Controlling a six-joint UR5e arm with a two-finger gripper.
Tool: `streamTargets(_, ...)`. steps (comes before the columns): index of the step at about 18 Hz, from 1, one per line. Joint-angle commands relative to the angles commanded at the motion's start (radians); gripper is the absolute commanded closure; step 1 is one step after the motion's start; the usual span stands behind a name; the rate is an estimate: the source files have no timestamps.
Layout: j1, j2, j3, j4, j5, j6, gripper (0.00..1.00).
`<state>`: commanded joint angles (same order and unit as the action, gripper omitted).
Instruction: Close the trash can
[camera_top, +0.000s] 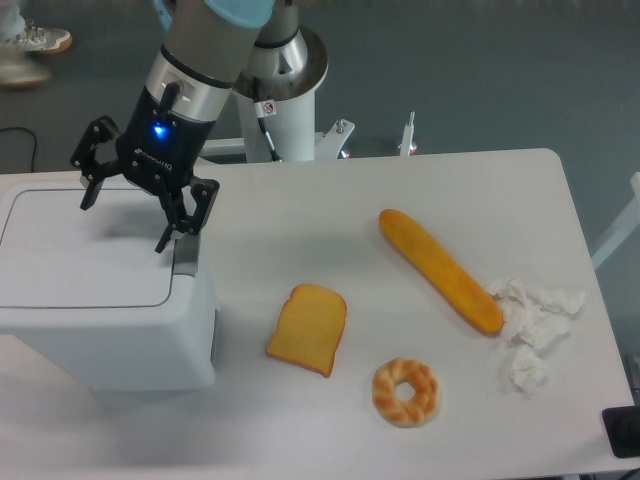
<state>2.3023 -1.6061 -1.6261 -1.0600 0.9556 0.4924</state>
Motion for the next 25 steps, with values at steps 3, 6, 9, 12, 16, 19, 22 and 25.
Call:
streamTargets(3, 0.043, 0.005, 0.015, 0.003, 0.014, 0.011, 0.00)
streamTargets(6, 0.103, 0.005, 0.046, 0.006, 0.018, 0.011, 0.00)
streamTargets(9, 0.147, 0.003, 0.057, 0.008, 0.073, 0.038, 0.00)
streamTargets(12, 0.160, 0.000, 0.048, 0.005, 0.214, 0.185, 0.00)
streamTargets(16, 0.161, -0.031, 0.040, 0.006, 0.354, 0.245, 0.00)
streamTargets(19, 0.176, -0.037, 0.040, 0.005, 0.402, 0.288, 0.00)
streamTargets(22, 0.187, -0.054, 0.034, 0.005, 0.503, 0.340, 0.00)
streamTargets(25, 0.186, -0.057, 0.015, 0.002, 0.642, 0.460, 0.00)
